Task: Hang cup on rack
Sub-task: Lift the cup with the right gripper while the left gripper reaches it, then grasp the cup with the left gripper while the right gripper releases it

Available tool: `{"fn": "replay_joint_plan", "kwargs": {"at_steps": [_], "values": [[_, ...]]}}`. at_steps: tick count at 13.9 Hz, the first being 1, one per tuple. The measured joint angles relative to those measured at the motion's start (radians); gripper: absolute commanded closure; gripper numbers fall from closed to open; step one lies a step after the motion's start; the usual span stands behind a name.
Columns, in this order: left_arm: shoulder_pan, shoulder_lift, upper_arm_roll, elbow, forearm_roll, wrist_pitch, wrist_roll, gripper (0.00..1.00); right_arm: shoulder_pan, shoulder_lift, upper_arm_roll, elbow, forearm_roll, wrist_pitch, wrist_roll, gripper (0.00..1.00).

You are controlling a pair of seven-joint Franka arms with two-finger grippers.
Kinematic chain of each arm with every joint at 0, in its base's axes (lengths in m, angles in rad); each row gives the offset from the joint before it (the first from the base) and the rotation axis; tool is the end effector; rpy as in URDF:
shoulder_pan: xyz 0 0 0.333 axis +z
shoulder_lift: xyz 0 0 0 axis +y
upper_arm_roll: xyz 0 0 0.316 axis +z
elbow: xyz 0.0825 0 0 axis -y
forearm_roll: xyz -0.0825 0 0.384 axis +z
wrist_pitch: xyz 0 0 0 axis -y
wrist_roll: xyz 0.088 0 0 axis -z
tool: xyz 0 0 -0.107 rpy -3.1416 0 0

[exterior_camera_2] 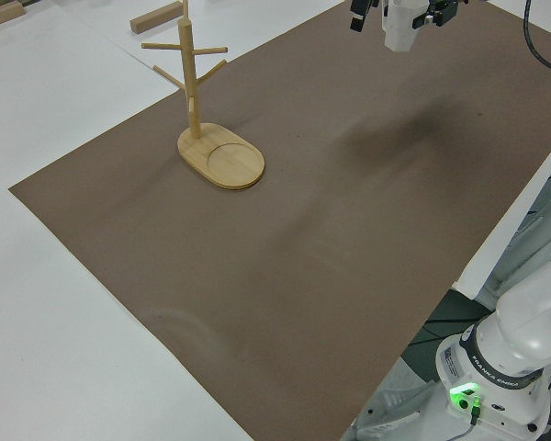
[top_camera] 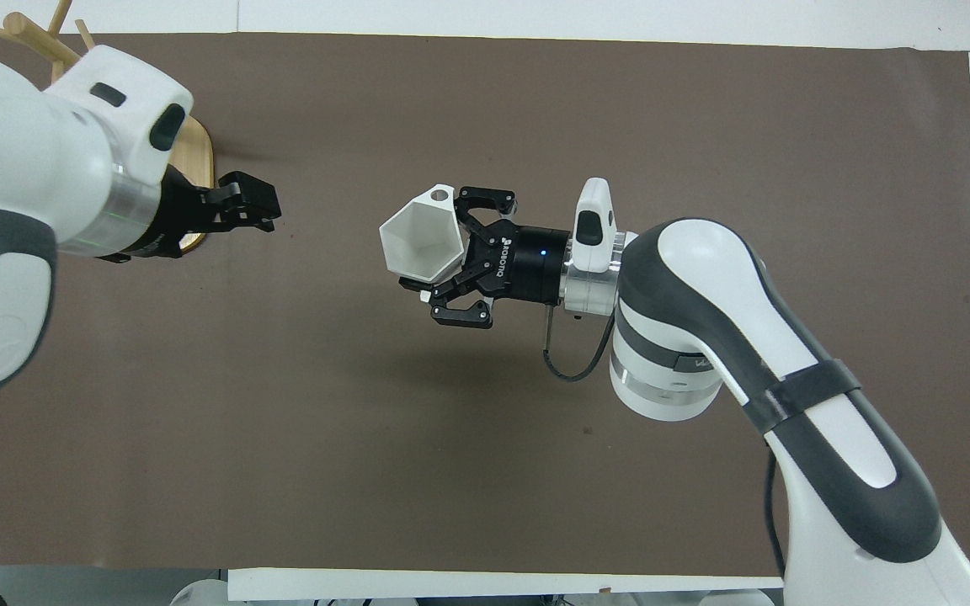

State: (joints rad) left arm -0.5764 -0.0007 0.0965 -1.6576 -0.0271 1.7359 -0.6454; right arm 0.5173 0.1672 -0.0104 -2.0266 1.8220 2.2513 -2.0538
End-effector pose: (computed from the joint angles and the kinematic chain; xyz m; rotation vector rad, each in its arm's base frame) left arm 0.5028 -0.2645 0.5985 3.0646 0.2594 0.0807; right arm 0.5185 0.3190 0.4002 -1.5791 -1.1203 -1.1228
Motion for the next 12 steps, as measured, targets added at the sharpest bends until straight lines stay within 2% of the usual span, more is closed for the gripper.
{"fn": "replay_joint_plan", "kwargs": {"at_steps": [9,12], "values": [[-0.094,0.053,-0.002,0.013,-0.004,0.062,-0.111,0.02,0.003,0.0,-0.007,0.003,0.004,-0.002,-0.001,0.88],[-0.108,0.078,-0.003,0.037,-0.005,0.062,-0.136,0.05,0.008,0.0,-0.007,0.003,0.004,-0.002,-0.005,0.88]]}}
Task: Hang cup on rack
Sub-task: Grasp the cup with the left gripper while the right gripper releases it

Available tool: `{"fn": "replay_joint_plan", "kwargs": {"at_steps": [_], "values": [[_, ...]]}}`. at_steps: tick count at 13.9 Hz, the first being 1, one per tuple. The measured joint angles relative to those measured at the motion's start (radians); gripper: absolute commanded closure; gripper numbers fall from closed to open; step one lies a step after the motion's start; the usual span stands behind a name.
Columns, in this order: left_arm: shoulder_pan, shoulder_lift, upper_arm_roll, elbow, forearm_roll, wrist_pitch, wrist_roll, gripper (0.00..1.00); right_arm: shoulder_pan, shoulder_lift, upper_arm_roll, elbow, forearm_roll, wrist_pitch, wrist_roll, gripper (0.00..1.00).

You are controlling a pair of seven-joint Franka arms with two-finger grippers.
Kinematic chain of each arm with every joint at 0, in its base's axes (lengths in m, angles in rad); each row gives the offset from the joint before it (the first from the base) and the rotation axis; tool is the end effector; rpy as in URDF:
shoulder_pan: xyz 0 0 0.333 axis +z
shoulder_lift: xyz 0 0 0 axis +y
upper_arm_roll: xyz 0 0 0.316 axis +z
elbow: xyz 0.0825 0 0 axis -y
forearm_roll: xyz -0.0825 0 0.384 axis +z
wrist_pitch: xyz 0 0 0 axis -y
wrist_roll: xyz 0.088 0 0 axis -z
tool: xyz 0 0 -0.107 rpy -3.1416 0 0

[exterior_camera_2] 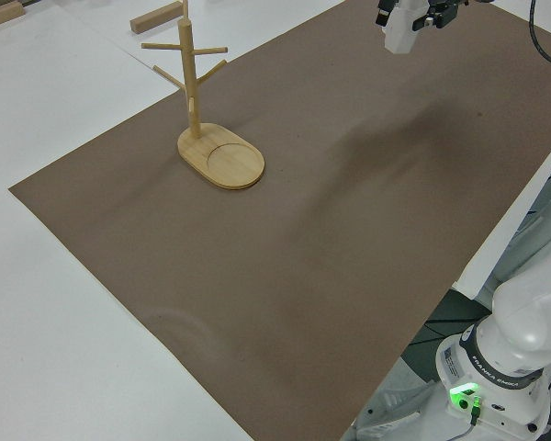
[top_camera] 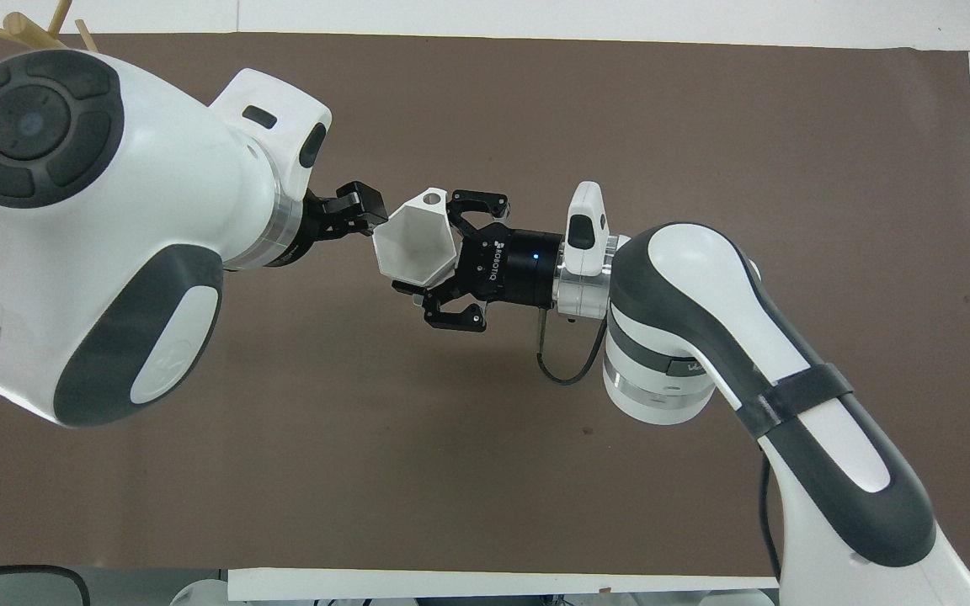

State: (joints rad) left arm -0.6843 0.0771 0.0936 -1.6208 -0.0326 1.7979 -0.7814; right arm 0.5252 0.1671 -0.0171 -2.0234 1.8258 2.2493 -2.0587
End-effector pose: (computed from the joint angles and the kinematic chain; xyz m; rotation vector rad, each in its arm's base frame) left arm 0.4925 -0.3359 0.5774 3.0426 0.2988 0.0946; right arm 0.5187 0.3203 0.4019 -1.5724 -1.1231 -1.1291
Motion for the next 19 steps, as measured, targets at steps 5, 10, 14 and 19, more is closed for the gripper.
{"fn": "replay_joint_plan", "kwargs": {"at_steps": [5,10,14,19], "values": [[-0.032,0.024,-0.001,0.002,-0.003,0.0,-0.027,0.46,0.018,0.0,0.0,0.0,0.0,0.011,-0.001,0.88],[-0.042,0.024,-0.001,-0.008,-0.042,0.0,-0.067,1.0,0.018,0.0,-0.003,0.0,0.0,0.012,-0.001,0.87],[-0.063,0.023,-0.002,-0.023,-0.043,0.015,-0.089,1.0,0.017,0.001,-0.005,-0.001,0.0,0.013,-0.004,0.79],[-0.064,0.023,-0.002,-0.025,-0.049,0.021,-0.097,1.0,0.013,0.001,-0.006,0.0,0.001,0.013,-0.006,0.0]]}}
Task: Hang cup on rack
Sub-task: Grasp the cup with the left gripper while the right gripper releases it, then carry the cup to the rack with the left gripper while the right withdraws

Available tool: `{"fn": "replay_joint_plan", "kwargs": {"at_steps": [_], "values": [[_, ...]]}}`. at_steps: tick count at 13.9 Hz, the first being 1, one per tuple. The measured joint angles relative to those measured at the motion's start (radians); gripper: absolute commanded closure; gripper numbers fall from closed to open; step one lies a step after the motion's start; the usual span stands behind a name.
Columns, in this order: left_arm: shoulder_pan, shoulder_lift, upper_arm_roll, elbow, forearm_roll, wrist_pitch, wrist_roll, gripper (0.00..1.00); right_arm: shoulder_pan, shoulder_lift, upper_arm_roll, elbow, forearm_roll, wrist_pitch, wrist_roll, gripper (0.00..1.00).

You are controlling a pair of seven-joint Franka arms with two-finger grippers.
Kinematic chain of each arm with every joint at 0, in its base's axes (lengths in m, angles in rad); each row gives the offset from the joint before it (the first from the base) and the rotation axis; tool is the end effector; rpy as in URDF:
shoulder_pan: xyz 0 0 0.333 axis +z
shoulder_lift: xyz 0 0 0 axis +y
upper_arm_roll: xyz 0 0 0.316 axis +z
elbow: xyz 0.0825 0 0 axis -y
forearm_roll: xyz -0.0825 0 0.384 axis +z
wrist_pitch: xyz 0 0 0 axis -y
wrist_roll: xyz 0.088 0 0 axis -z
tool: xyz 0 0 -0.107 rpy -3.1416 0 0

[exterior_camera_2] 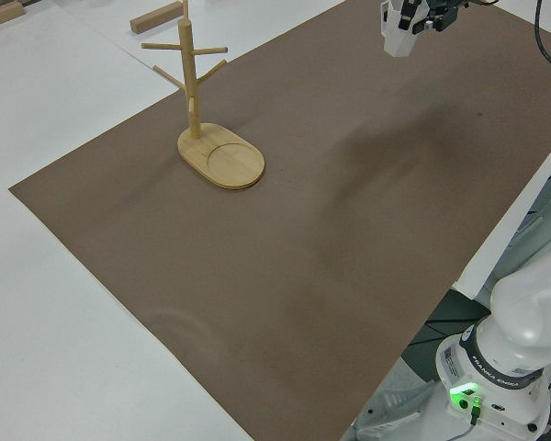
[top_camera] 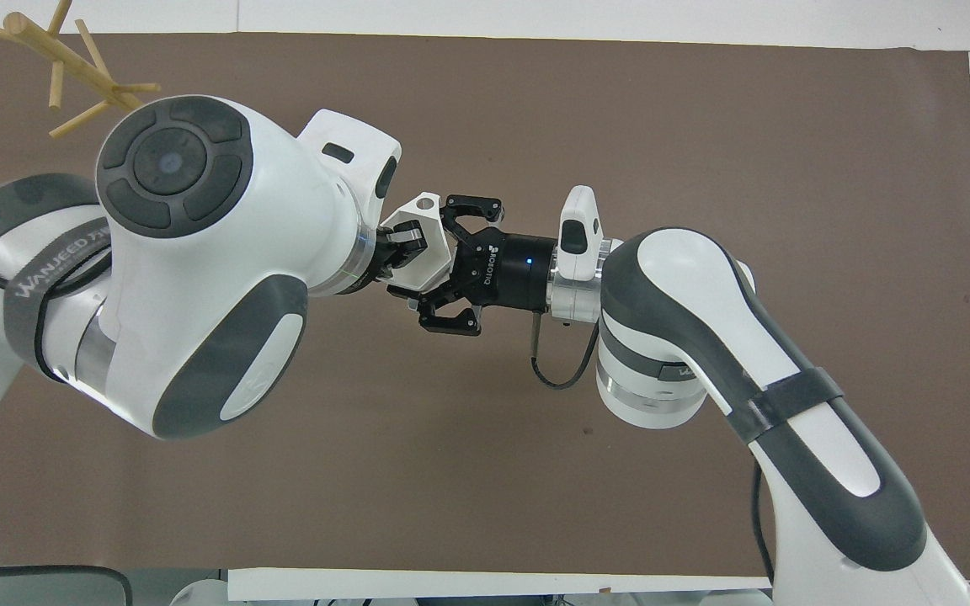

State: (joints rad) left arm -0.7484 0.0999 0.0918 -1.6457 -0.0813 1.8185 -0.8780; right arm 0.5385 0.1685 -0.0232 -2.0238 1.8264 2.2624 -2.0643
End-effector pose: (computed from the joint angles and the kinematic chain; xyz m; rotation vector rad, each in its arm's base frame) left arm 0.4710 -0.3743 0.5538 3.0186 0.3604 0.0060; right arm 0.5172 0.3226 0.4003 -1.5800 -1.1324 -1.1307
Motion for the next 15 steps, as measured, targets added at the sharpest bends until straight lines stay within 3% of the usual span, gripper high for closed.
{"fn": "replay_joint_plan", "kwargs": {"at_steps": [6,10,12,15], "values": [[-0.001,0.003,0.003,-0.004,0.0,0.034,-0.032,1.0,-0.087,-0.001,0.001,-0.009,-0.054,-0.11,-0.024,0.0],[0.01,-0.009,0.014,-0.05,0.004,0.069,-0.059,1.0,-0.328,-0.005,-0.01,-0.016,-0.298,-0.34,-0.032,0.0],[0.052,-0.05,0.019,-0.147,0.006,0.218,-0.048,1.0,-0.467,-0.011,-0.014,-0.014,-0.432,-0.47,-0.034,0.0],[0.158,-0.141,0.022,-0.385,0.008,0.532,0.05,1.0,-0.614,-0.014,-0.015,0.02,-0.66,-0.568,-0.04,0.0]]}}
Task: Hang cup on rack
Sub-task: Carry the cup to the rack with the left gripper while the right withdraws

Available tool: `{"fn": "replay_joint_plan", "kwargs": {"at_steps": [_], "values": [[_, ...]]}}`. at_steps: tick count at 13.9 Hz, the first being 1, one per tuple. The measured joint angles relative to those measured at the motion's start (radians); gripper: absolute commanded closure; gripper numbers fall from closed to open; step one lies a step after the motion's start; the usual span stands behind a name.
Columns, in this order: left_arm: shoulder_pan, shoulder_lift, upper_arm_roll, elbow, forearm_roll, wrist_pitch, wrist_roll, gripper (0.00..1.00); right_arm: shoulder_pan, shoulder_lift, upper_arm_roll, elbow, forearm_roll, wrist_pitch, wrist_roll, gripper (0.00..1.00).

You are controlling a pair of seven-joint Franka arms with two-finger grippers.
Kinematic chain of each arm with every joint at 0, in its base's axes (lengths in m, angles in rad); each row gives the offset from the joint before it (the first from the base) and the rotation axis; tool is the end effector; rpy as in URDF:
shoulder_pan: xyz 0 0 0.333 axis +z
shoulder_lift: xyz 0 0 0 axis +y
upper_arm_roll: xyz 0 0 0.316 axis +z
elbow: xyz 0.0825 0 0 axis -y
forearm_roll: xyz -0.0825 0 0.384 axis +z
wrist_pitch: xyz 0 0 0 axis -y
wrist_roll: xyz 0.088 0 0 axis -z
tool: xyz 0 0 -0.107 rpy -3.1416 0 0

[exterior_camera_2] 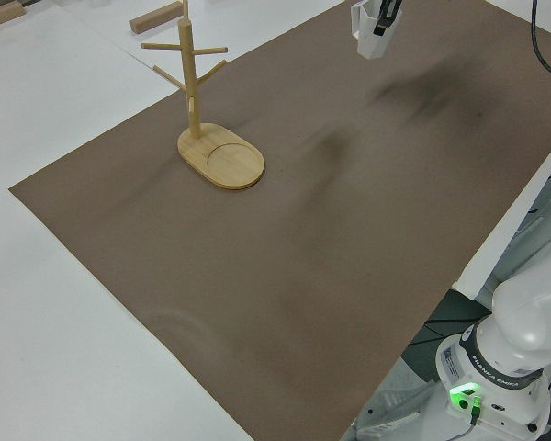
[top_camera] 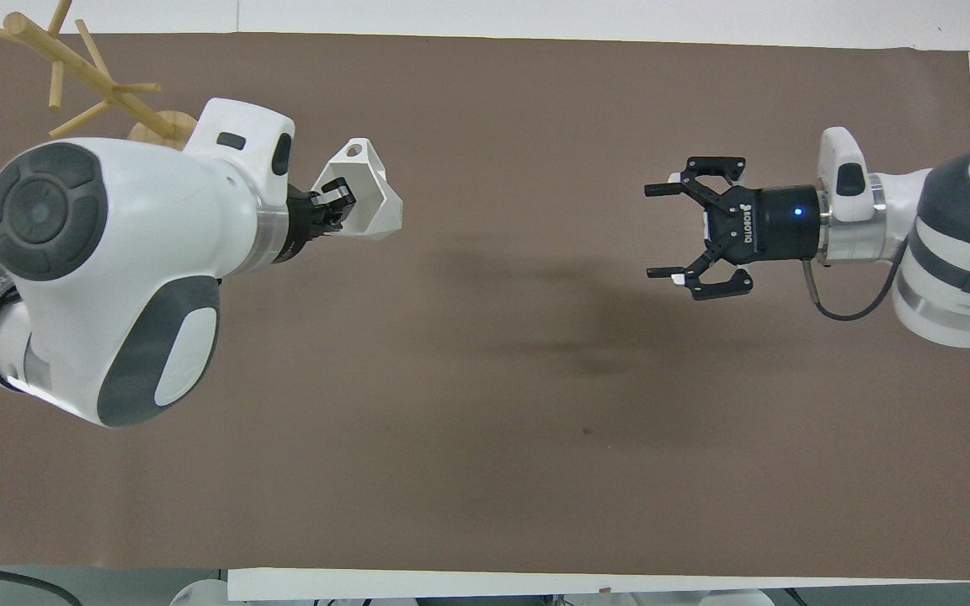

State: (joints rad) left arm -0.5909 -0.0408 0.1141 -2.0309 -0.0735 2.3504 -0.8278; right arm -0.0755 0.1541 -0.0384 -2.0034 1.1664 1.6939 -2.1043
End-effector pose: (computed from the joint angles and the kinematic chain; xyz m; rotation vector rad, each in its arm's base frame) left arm 0.5098 -0.2637 0.5019 2.7947 0.5577 0.3546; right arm 0.5648 0.0243 0.4014 -1.5276 -1.4632 -0.9484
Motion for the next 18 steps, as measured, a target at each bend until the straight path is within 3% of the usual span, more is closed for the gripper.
{"fn": "replay_joint_plan", "kwargs": {"at_steps": [3,7,11,13,18], "values": [[0.101,-0.06,0.001,-0.216,0.0,0.34,0.069,1.0,-0.06,0.001,0.0,0.064,-0.213,-0.02,0.001,0.0],[0.146,-0.067,0.001,-0.345,-0.019,0.619,0.073,1.0,-0.058,0.001,0.007,0.177,-0.494,-0.02,0.21,0.0],[0.182,-0.031,0.0,-0.345,-0.036,0.655,0.073,1.0,-0.047,0.0,0.013,0.287,-0.711,-0.043,0.533,0.0],[0.203,-0.01,0.0,-0.331,-0.104,0.659,0.075,1.0,-0.047,-0.001,0.015,0.352,-0.823,-0.067,0.672,0.0],[0.251,0.077,-0.001,-0.247,-0.142,0.66,0.075,1.0,-0.016,-0.027,0.018,0.428,-0.958,-0.145,1.086,0.0]]}}
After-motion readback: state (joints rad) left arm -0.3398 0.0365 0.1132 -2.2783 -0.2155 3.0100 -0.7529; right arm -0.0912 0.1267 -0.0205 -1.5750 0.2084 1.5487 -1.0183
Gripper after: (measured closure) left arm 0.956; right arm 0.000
